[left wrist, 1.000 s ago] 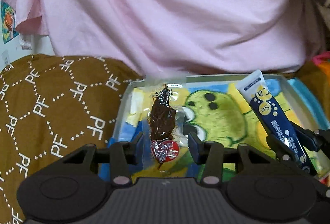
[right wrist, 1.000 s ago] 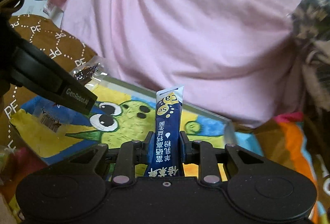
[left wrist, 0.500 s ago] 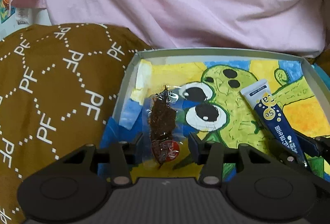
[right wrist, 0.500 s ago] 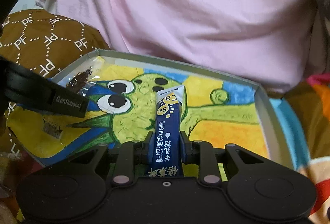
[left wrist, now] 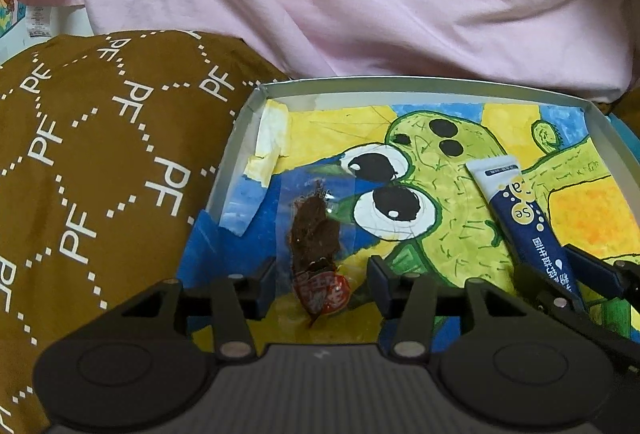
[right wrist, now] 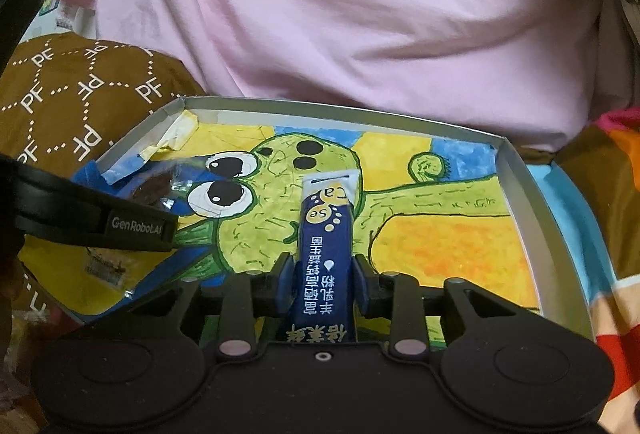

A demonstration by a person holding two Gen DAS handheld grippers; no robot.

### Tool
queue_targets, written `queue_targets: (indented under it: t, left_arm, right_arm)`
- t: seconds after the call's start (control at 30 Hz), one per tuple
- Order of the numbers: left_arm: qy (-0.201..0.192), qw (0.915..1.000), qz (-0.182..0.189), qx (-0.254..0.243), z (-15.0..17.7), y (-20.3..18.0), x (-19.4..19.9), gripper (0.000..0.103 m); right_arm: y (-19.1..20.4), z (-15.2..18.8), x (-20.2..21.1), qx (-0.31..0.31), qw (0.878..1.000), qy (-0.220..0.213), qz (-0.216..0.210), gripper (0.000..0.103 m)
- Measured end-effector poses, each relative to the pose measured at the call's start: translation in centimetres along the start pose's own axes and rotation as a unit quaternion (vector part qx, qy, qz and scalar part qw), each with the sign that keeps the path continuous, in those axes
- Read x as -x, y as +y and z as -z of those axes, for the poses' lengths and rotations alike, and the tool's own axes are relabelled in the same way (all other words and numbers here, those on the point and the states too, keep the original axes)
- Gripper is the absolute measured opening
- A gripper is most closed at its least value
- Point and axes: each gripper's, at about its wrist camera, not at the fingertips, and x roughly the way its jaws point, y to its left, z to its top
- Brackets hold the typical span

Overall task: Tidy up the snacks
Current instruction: 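Lower both snacks into the tray and open both tools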

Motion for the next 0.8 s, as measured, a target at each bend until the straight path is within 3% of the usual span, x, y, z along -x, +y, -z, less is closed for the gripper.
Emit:
queue_targets:
  t: [0.13,0.2,0.43,0.6,0.8]
  left_arm:
    - [-0.005,1.0,0.003,0.003,0.2,0.2,0.4,0.066]
    - [-0.01,0.9999,0.003,0.004,0.3,0.4,0.9,0.073]
    - [-0.043,0.9989,0.014,0.011,0.3,1.5,4.6,0.097]
    - [-0.071,0.9968,0.022,0.03,0.5,2.6,8.0,0.103]
    - [-0.087,0.9944,0.032,0.051,1.3,4.0,11.9,0.103]
  right_arm:
    - [-0.1,0.0,0.7,-0.001,1.0,-0.007,0.001,0.046]
    - [-0.3,0.0,1.3,-0.004,1.0,-0.008,0.002,0.06]
    - [-1.4,-0.5,5.1,-0.016,0.999,-0.046,-0.003,0.083]
    - [-1.8,-0.8,8.7,-0.023,0.997,-0.076,-0.001,0.096]
    - [-1.6,-0.9,13.3,-0.022,0.995,-0.095,-0.007,0.102]
